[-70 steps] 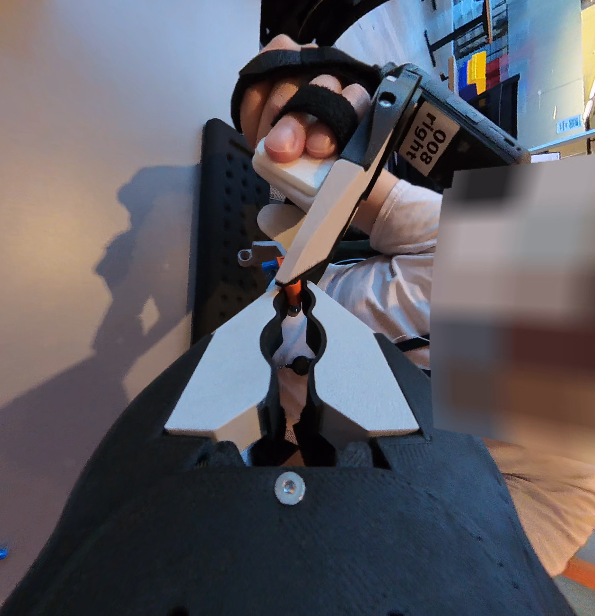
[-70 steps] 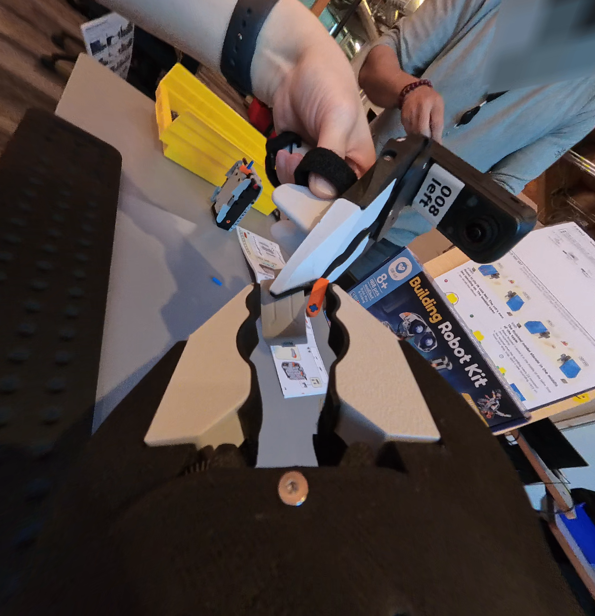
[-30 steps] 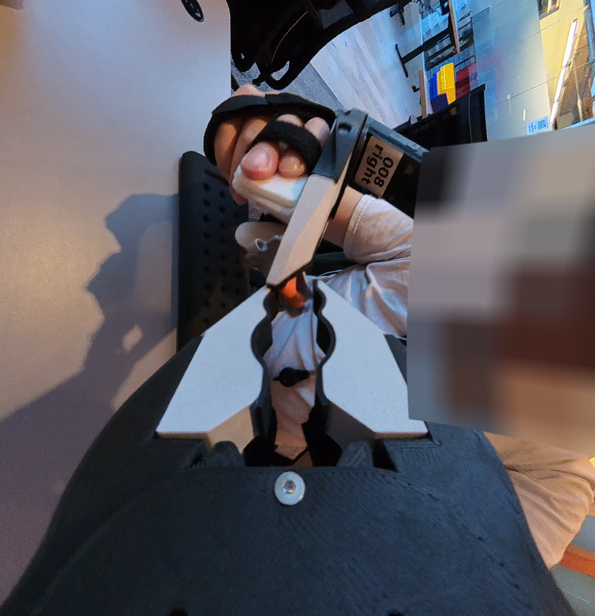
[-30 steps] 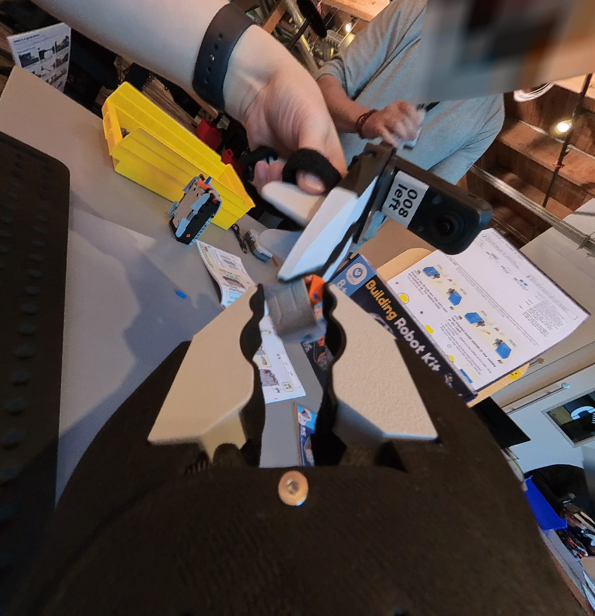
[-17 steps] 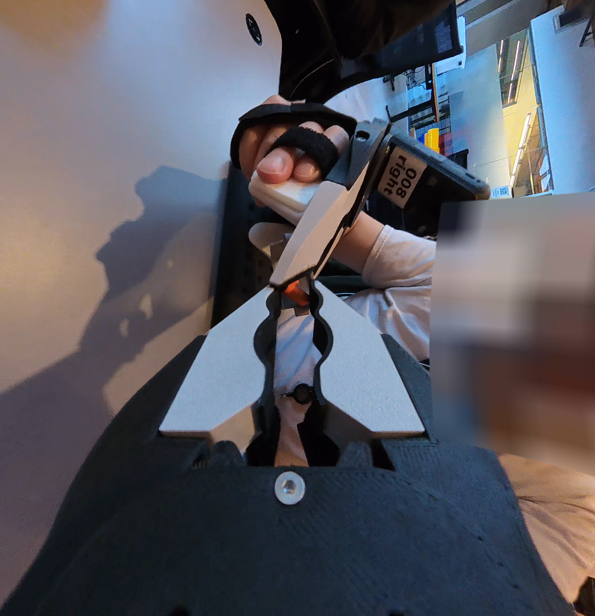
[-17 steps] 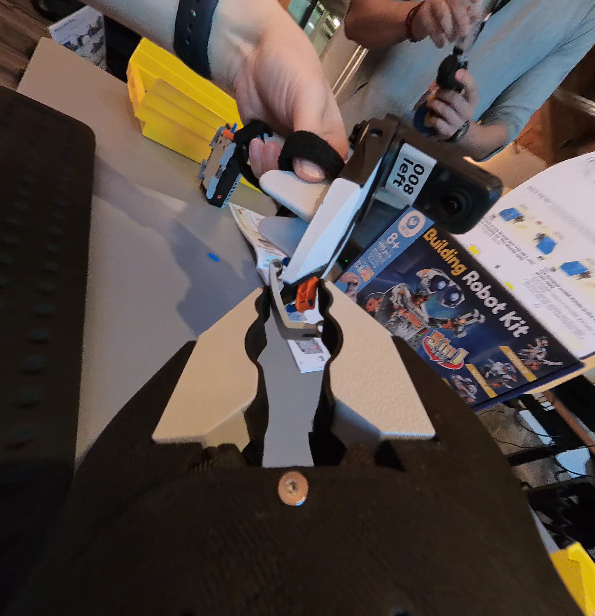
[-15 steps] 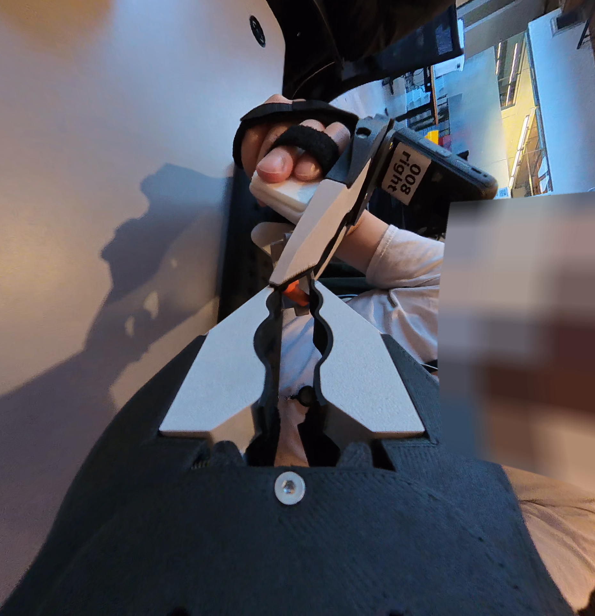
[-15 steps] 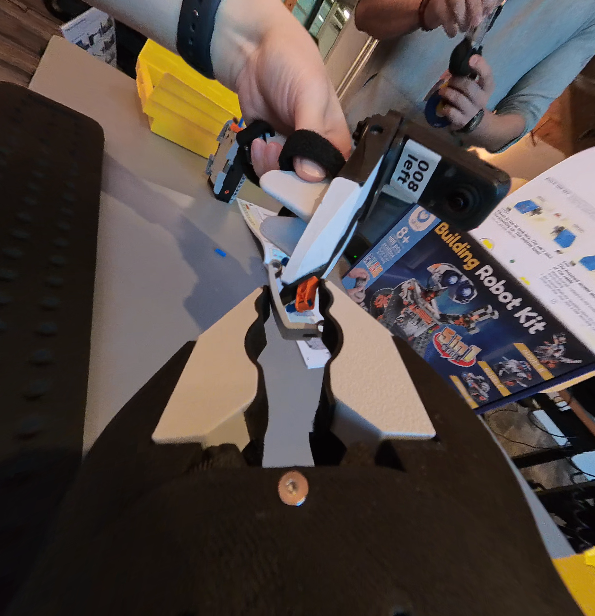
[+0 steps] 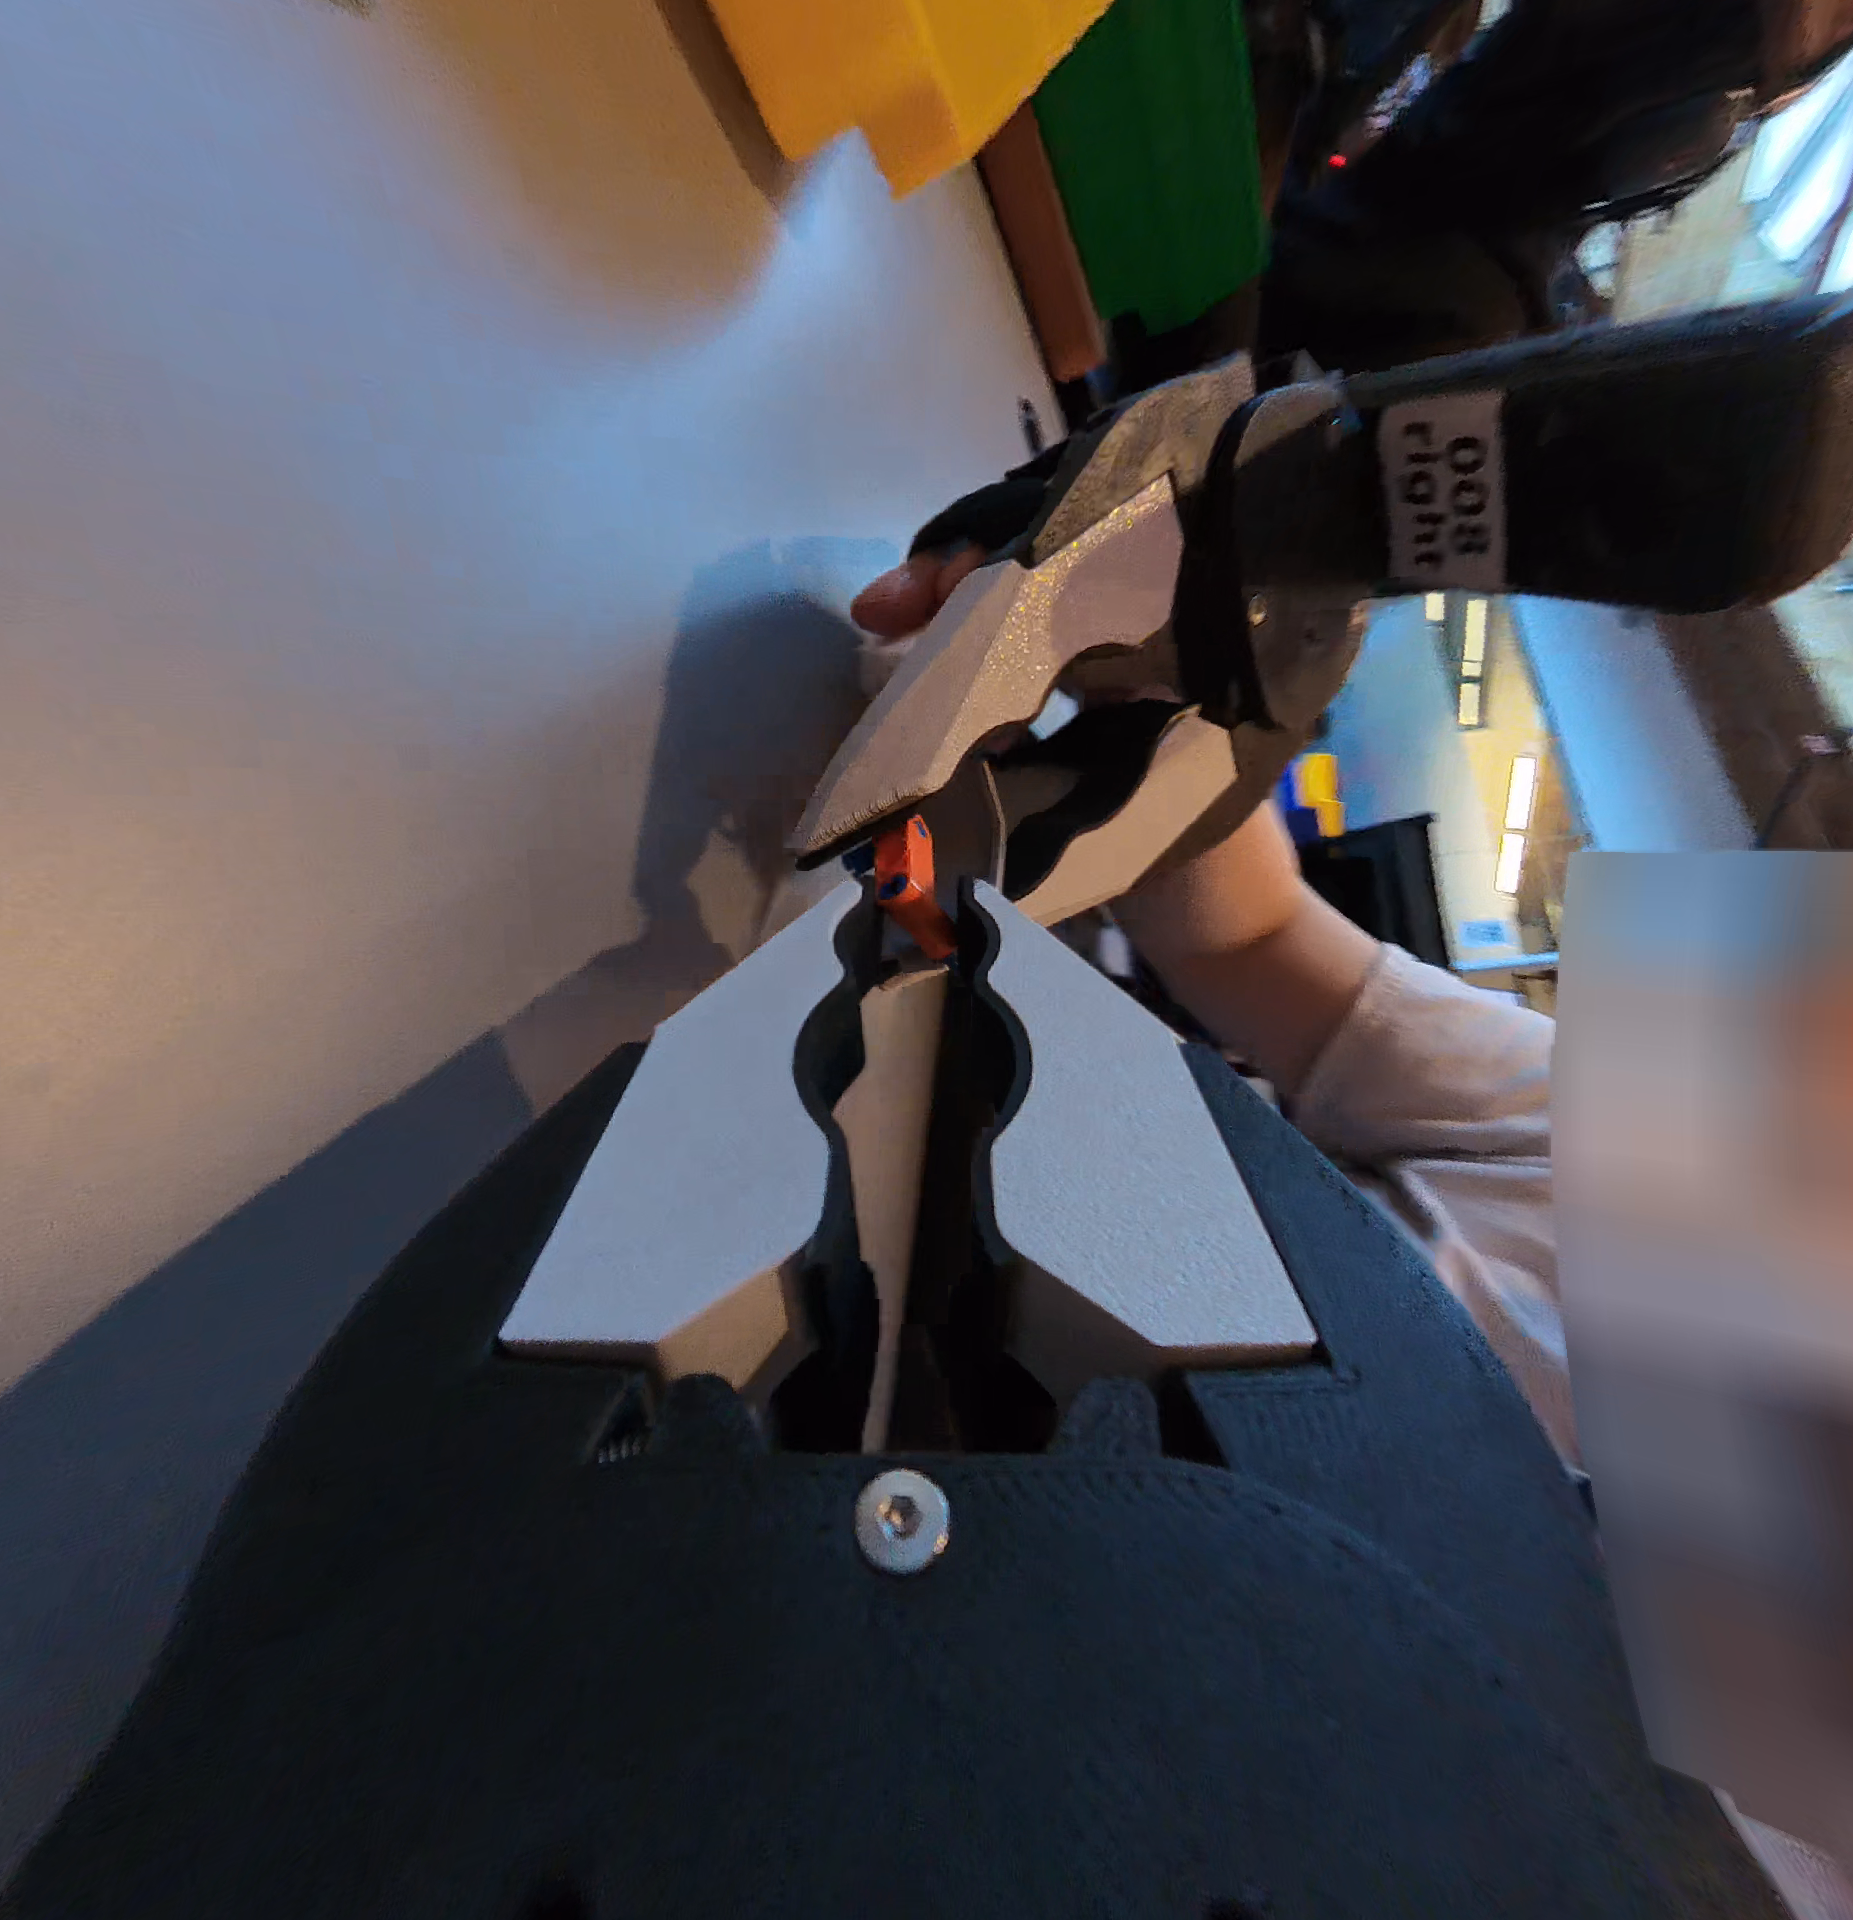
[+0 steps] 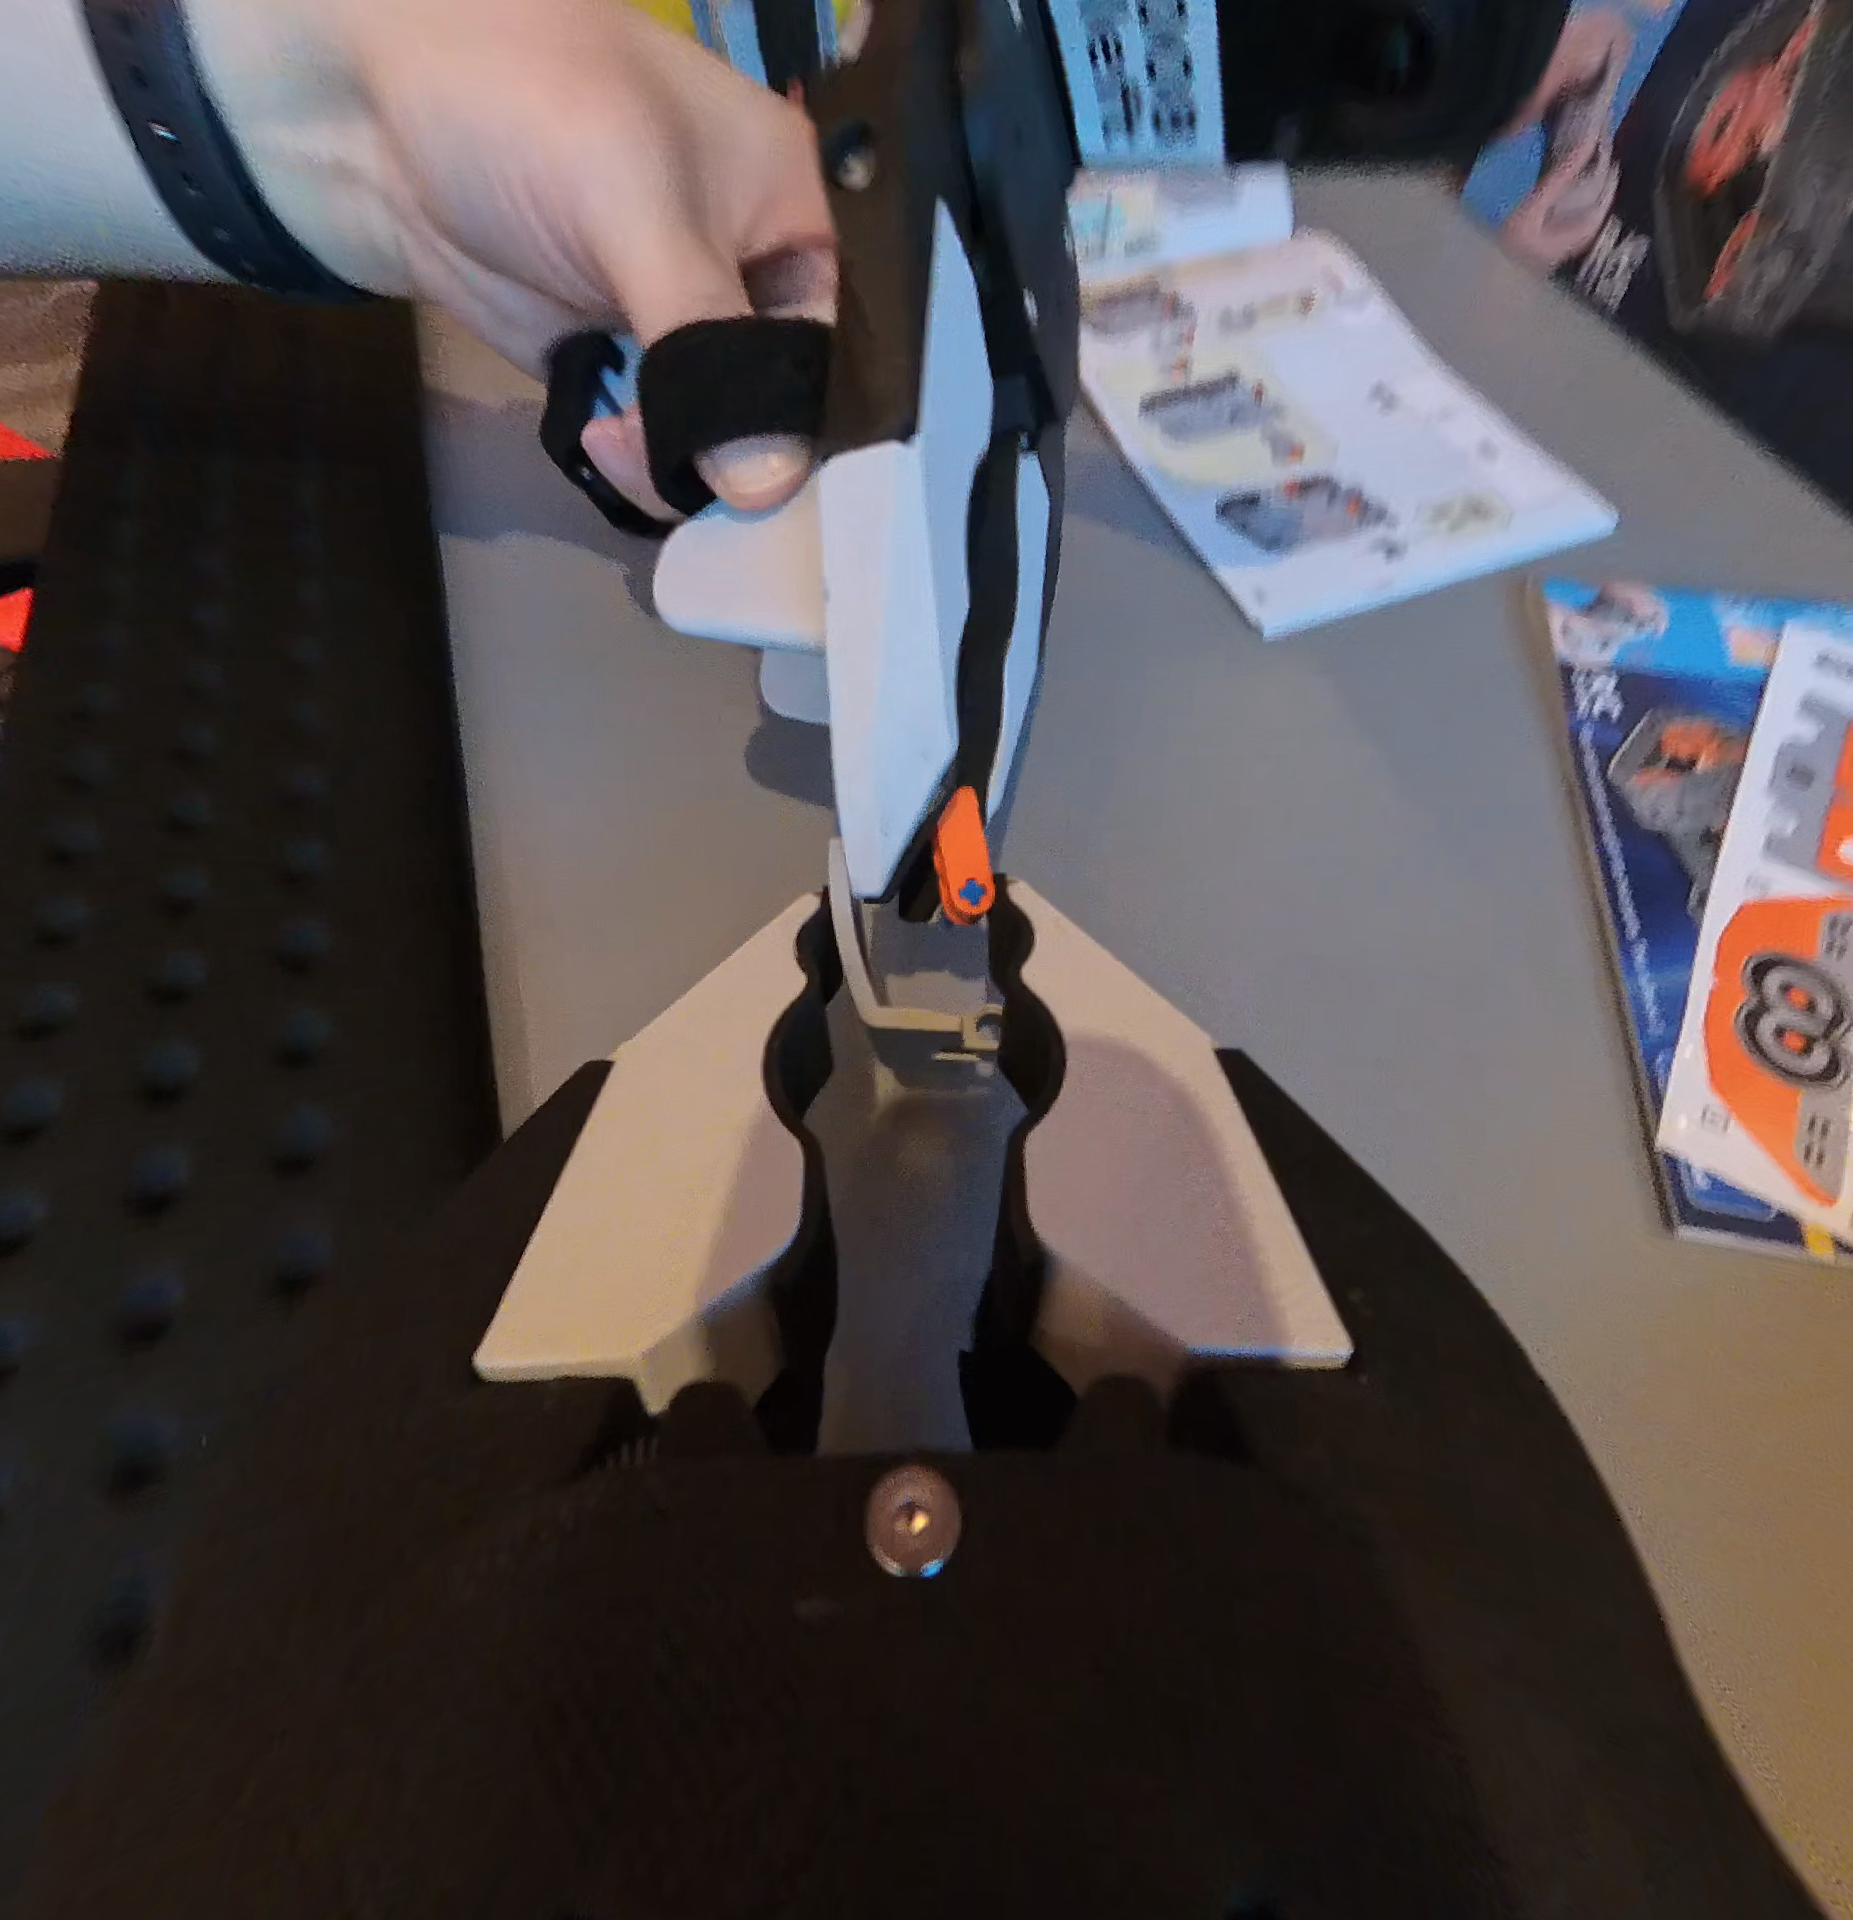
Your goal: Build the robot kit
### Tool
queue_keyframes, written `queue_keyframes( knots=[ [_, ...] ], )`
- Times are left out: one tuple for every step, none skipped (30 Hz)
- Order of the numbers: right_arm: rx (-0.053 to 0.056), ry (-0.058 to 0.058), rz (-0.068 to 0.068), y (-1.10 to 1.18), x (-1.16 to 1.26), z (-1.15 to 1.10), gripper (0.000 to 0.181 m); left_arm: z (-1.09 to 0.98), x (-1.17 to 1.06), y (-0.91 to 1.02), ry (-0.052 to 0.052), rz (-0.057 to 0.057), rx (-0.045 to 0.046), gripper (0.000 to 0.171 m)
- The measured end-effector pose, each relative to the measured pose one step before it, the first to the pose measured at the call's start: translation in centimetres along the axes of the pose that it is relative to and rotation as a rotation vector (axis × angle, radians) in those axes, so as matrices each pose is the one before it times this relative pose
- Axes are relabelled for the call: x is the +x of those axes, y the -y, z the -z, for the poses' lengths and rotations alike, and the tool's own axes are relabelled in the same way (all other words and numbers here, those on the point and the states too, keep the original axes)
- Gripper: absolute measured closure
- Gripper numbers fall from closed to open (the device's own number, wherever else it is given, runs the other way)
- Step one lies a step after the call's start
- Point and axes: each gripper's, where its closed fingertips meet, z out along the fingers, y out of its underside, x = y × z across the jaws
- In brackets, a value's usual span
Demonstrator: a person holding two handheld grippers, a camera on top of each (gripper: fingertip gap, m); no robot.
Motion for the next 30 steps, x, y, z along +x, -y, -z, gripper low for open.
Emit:
queue_keyframes(
  knots=[
    [-0.0362,0.0185,-0.0165,-0.749,0.217,0.076,0.154,-0.447,-0.49,0.093,0.0406,-0.0309,0.00664,0.16],
    [-0.0251,0.0269,-0.0102,-0.555,0.072,0.063,0.154,-0.414,-0.386,0.044,0.0367,-0.0326,0.00179,0.159],
    [-0.0224,0.019,-0.0087,-0.46,0.163,0.062,0.153,-0.301,-0.33,0.193,0.0353,-0.0406,0.01291,0.159],
    [-0.0103,0.0092,-0.0008,-0.25,0.237,0.046,0.152,-0.199,-0.253,0.208,0.0297,-0.0394,0.01407,0.159],
    [-0.0028,0.0064,0.0047,-0.132,0.24,0.018,0.152,-0.103,-0.17,0.205,0.021,-0.0358,0.01359,0.159],
    [-0.002,0.0117,0.0002,-0.091,0.156,0.01,0.151,-0.039,-0.053,0.198,0.0108,-0.0333,0.01484,0.159],
    [-0.0003,0.0109,-0.0059,-0.028,0.173,-0.01,0.151,0.033,-0.138,0.26,0.0121,-0.0294,0.02107,0.159],
    [0.008,0.0021,-0.0045,0.08,0.254,0.008,0.15,0.101,-0.122,0.272,0.0071,-0.0239,0.02407,0.159],
    [0.0112,0.0009,-0.0037,0.083,0.225,-0.015,0.15,0.106,0.026,0.305,-0.0044,-0.0204,0.0277,0.159],
    [0.0074,0.0023,-0.0053,-0.013,0.163,0.0,0.15,0.125,0.086,0.36,-0.0084,-0.018,0.03297,0.159],
    [0.0028,0.0065,-0.0076,-0.102,0.06,-0.021,0.151,0.147,-0.001,0.242,-0.0014,-0.0119,0.02575,0.159],
    [-0.0032,0.0108,-0.0105,-0.076,-0.038,0.023,0.15,0.184,-0.19,0.151,0.0115,-0.007,0.01395,0.159],
    [0.0072,0.0032,-0.0034,0.094,-0.001,0.065,0.149,0.212,-0.23,0.146,0.0157,-0.0097,0.0109,0.159],
    [0.0064,-0.0057,0.0044,0.079,0.079,0.105,0.148,0.19,-0.074,0.097,0.0067,-0.0133,0.00606,0.159],
    [0.001,-0.0042,0.015,0.014,0.0,0.152,0.147,0.148,0.066,0.003,-0.0011,-0.0097,-0.00308,0.159],
    [0.0043,-0.0019,0.0201,0.082,-0.066,0.213,0.147,0.131,-0.03,0.019,0.0065,-0.0103,-0.00126,0.159],
    [0.0123,-0.0047,0.0176,0.236,0.0,0.274,0.147,0.095,-0.008,0.065,0.0046,-0.0136,0.00396,0.159],
    [0.0186,0.0029,0.0096,0.322,-0.072,0.296,0.148,0.094,-0.082,0.09,0.0079,-0.0092,0.00549,0.159],
    [0.0114,0.022,0.0016,0.182,-0.309,0.266,0.149,0.064,-0.092,0.064,0.0057,-0.0073,0.0041,0.159],
    [-0.0045,0.0014,-0.0112,-0.081,0.064,0.208,0.15,0.007,-0.046,0.02,0.0013,-0.0066,0.00104,0.159],
    [-0.0175,-0.0331,-0.0305,-0.324,0.646,0.179,0.151,0.002,-0.065,-0.046,0.0023,-0.005,-0.00418,0.159],
    [-0.0256,-0.0412,-0.0471,-0.414,0.779,0.16,0.152,0.003,-0.191,-0.117,0.0099,-0.003,-0.01082,0.159],
    [-0.0019,-0.0179,-0.0343,-0.03,0.287,0.186,0.153,0.012,-0.141,-0.097,0.009,-0.0089,-0.00803,0.159],
    [0.0286,0.0048,-0.0129,0.442,-0.226,0.244,0.154,0.014,0.053,-0.041,-0.0017,-0.0106,-0.00762,0.158],
    [0.0348,0.0144,-0.0077,0.65,-0.434,0.264,0.155,0.027,0.228,0.046,-0.0105,-0.014,-0.00754,0.158],
    [0.0309,0.0218,-0.0134,0.702,-0.458,0.238,0.156,0.013,0.15,0.038,-0.0022,-0.0215,-0.0147,0.158],
    [0.0225,0.0171,-0.0196,0.69,-0.253,0.175,0.156,-0.016,0.149,-0.078,0.0003,-0.028,-0.02684,0.158],
    [0.0165,0.0097,-0.0138,0.675,-0.021,0.116,0.156,-0.068,0.289,-0.156,-0.0049,-0.0339,-0.03597,0.158],
    [0.0063,0.0139,0.0145,0.528,-0.06,0.064,0.157,-0.079,0.592,-0.084,-0.0198,-0.042,-0.02835,0.158],
    [-0.0179,0.0199,0.0514,0.117,-0.187,-0.011,0.157,-0.029,0.691,-0.023,-0.0239,-0.0421,-0.02108,0.158]
  ],
)
